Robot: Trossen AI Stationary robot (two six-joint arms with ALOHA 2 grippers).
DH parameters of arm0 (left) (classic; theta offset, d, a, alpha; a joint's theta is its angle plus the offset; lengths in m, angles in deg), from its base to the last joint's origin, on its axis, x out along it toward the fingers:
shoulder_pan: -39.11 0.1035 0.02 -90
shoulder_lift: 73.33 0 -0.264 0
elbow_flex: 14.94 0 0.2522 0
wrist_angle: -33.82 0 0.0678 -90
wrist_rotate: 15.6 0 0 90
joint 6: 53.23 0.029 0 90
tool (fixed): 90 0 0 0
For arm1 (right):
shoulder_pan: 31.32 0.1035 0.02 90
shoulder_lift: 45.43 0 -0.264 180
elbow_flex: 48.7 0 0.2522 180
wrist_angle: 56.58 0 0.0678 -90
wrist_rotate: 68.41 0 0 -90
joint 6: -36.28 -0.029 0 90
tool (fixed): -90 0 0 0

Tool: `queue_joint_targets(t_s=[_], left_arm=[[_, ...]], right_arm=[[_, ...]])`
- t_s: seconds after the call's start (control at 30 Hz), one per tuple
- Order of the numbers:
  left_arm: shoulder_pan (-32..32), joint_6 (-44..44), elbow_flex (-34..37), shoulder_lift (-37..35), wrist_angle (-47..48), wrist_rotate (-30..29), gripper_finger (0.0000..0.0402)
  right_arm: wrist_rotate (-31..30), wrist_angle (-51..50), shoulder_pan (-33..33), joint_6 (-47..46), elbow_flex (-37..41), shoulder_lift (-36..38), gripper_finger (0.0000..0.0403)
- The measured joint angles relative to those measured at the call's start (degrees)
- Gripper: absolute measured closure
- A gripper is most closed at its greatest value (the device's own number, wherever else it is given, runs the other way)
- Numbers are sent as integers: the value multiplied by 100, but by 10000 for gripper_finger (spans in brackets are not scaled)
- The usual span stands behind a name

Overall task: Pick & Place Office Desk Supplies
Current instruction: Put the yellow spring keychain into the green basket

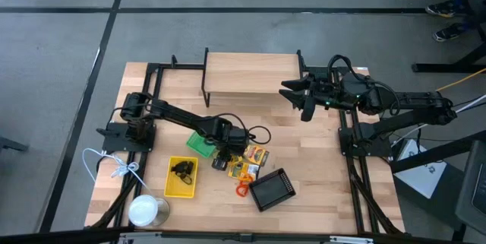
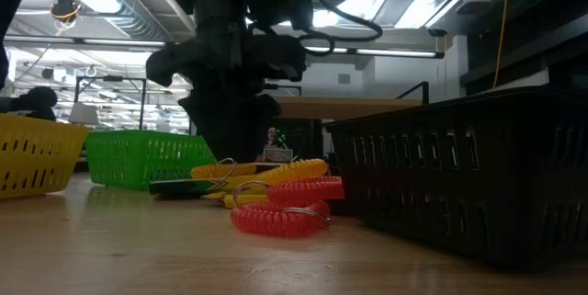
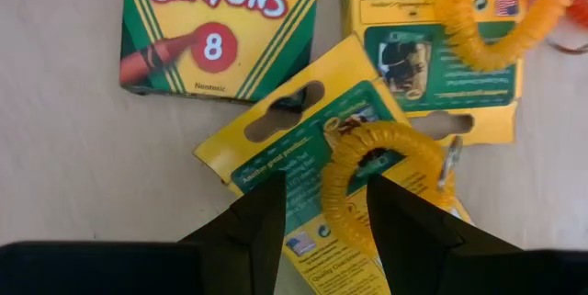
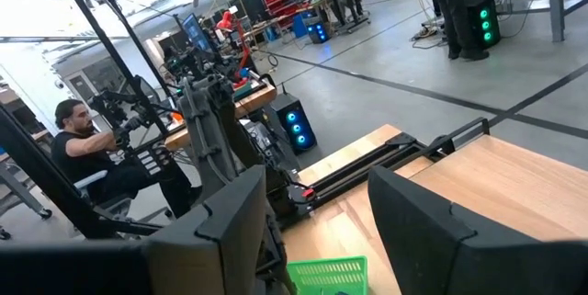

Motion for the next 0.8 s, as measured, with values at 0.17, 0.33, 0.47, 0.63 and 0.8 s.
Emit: queue_joint_targets(t_s=[0.17,0.33,0.47,0.63,0.8], left_arm=[[19,6,-5,24,-26,-56,255],[19,4,-2,28,-26,35,285],[19,-23,-2,28,-26,141,328],[17,-102,-2,28,-24,192,373],[79,-252,-2,-4,-2,204,394]], right_arm=[[0,-7,0,16,0,0,206],[0,-4,0,18,0,0,206],[0,-4,0,63,0,0,206],[0,-3,0,146,0,0,206],[0,-4,0,149,0,0,206]])
